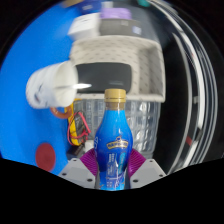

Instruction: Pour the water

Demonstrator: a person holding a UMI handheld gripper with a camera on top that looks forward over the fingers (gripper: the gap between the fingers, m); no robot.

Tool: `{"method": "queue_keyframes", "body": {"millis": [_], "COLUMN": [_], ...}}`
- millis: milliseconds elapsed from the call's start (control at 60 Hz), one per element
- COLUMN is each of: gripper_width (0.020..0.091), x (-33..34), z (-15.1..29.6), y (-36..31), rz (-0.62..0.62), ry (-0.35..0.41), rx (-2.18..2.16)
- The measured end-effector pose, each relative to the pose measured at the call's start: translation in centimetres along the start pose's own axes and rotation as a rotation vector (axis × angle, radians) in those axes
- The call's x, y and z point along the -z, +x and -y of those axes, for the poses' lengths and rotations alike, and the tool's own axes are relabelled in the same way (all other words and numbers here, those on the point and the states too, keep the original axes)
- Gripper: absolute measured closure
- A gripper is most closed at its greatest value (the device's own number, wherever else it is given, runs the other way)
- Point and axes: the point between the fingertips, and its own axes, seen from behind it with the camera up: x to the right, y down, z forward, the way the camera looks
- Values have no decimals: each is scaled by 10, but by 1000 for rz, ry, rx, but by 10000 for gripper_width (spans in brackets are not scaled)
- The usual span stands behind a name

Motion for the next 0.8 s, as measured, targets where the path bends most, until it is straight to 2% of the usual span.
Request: {"method": "queue_keyframes", "body": {"millis": [67,200,233,283,383,483,517,617,683,717,800], "gripper_width": [760,738,740,741,740,738,738,738,746,733,732], "x": [3,2,4,-3,-8,-15,-13,-16,-17,-17,-18], "z": [-9,-13,-12,-22,-30,-40,-35,-36,-34,-35,-35], "y": [-4,-3,-9,-12,-28,-46,-53,-70,-84,-79,-80], "rz": [52,127,125,178,182,226,206,209,209,179,172], "ry": [-21,3,-19,-10,-36,-22,-35,12,-4,19,10], "rx": [-268,-800,-941,-1108,-1368,-1491,-1509,-1505,-1499,-1496,-1496]}}
